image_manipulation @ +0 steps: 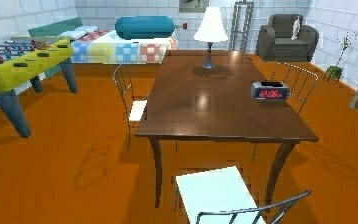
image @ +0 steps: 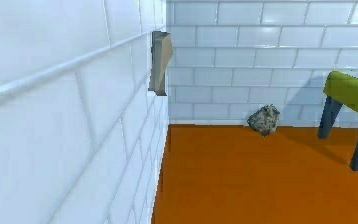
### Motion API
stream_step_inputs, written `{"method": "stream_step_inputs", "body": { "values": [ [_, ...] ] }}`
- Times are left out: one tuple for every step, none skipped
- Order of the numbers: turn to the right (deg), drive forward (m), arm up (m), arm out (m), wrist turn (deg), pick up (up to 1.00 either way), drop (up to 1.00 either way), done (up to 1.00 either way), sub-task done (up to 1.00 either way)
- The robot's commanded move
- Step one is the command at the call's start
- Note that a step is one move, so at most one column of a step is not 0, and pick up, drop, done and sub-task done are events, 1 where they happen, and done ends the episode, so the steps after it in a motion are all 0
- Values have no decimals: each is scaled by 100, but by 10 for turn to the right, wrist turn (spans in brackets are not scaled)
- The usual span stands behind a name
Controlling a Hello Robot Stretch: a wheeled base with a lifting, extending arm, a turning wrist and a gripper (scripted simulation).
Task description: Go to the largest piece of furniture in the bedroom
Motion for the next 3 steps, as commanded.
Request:
{"method": "stream_step_inputs", "body": {
  "values": [
    [450, 0, 0, 0, 0, 0, 0, 0, 0],
    [-450, 0, 0, 0, 0, 0, 0, 0, 0],
    [450, 0, 0, 0, 0, 0, 0, 0, 0]
  ]
}}
